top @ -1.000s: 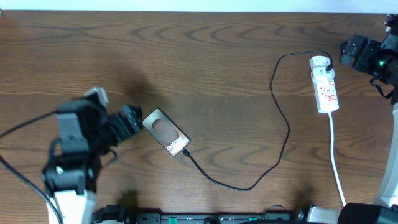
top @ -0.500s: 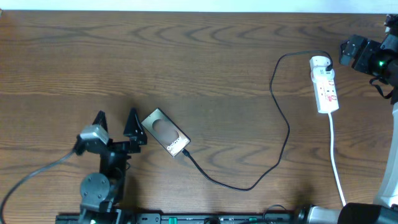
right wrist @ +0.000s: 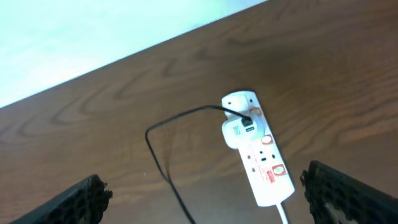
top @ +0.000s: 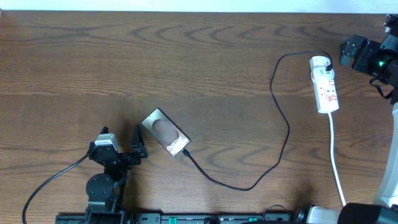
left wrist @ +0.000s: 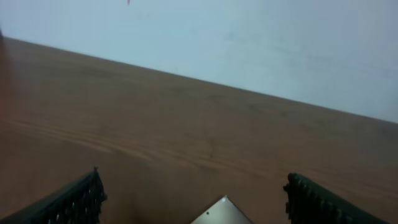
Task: Plug charger to phone and switch on socket
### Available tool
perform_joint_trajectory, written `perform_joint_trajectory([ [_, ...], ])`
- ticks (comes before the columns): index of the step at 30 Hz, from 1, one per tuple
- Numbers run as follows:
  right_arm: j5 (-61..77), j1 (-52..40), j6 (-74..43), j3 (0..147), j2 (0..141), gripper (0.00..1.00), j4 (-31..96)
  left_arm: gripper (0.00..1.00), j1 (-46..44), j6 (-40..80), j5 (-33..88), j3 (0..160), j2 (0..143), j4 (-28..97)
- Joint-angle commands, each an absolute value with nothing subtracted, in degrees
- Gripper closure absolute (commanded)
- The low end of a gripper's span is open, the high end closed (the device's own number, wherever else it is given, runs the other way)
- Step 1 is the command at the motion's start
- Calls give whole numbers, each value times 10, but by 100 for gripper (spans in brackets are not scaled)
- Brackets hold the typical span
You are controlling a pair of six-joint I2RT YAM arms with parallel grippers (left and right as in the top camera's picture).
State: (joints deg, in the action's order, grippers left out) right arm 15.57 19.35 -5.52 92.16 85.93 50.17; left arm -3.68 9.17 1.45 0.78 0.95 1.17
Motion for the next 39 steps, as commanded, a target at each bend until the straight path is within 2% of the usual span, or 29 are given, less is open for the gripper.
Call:
perform_joint_trajectory([
  [1,153,191,-59,921,862,1,503,9,-31,63,22,3,1,41],
  [36,153,191,-59,921,862,1,502,9,-31,62,22,3,3,40],
  [39,103,191,-40,921,865,1,502,10,-31,62,22,3,3,40],
])
